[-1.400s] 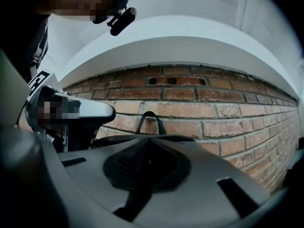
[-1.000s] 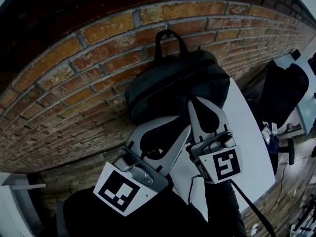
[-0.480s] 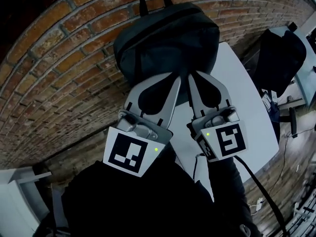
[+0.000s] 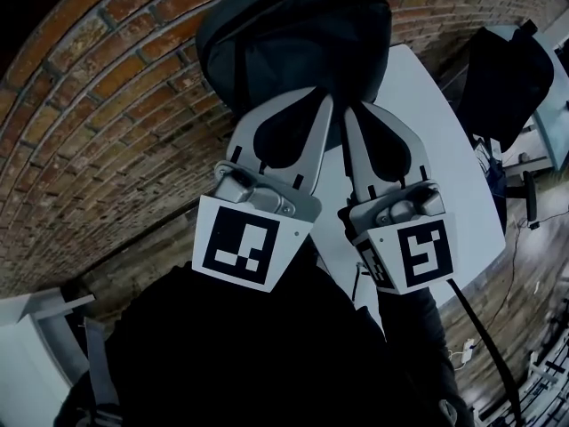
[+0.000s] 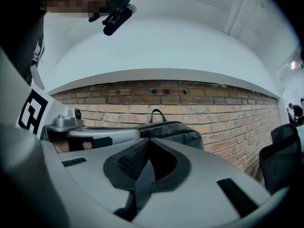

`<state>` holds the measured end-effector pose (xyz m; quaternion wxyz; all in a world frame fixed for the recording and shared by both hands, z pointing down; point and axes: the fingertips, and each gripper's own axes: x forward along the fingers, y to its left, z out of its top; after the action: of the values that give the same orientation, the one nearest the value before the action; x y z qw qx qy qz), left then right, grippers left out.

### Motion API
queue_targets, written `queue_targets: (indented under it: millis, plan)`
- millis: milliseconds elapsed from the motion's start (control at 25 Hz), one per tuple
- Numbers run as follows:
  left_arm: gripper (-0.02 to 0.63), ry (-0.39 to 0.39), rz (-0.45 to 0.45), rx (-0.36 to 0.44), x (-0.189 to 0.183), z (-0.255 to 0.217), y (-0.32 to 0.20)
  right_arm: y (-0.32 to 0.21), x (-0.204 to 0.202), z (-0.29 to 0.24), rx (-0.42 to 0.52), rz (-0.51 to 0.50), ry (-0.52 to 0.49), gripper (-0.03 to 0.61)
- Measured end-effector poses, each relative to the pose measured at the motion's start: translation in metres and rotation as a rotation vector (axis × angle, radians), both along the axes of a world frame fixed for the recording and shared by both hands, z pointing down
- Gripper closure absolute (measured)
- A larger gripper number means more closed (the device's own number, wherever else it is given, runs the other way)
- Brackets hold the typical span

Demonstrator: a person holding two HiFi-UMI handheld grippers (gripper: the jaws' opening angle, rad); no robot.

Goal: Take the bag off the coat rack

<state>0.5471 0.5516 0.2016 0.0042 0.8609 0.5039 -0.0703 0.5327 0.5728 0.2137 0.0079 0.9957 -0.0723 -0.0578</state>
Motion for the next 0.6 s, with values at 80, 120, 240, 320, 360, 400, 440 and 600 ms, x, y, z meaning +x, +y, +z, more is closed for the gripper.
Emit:
queue_targets:
  millis: [80,120,240,320,360,400,440,600]
  plan:
    - [0.604,-0.001,-0.002,0.001,-0.0006,0.0004,-0.0013,-0.0027,0.0001,-0.0002,0.0,-0.007,-0.004,0.572]
    - [0.604,-0.002,-0.001,0.0,-0.0006,0.0001,-0.0019,-0.0037,0.0003,-0.0005,0.0,-0.009,-0.006,0.572]
    - [0.604,-0.001,0.005,-0.005,-0.0006,-0.001,-0.0028,-0.0061,0.0008,-0.0032,-0.002,-0.01,0.002,0.572]
    - [0.604,-0.003,0.008,-0.006,-0.0002,-0.001,-0.0031,-0.0073,0.0014,-0.0051,-0.006,-0.008,0.007,0.572]
    - [0.604,-0.005,0.01,-0.007,0.0,-0.001,-0.0031,-0.0076,0.0019,-0.0057,-0.008,-0.008,0.009,0.572]
    - [0.604,-0.007,0.012,-0.008,0.0002,-0.001,-0.0032,-0.0079,0.0024,-0.0061,-0.009,-0.007,0.009,0.572]
    - [0.604,-0.008,0.014,-0.008,0.0004,-0.001,-0.0033,-0.0083,0.0029,-0.0063,-0.01,-0.007,0.009,0.572]
    - [0.604,-0.013,0.02,-0.003,0.0015,0.0003,-0.0047,-0.0102,0.0042,-0.0055,-0.01,-0.007,0.005,0.572]
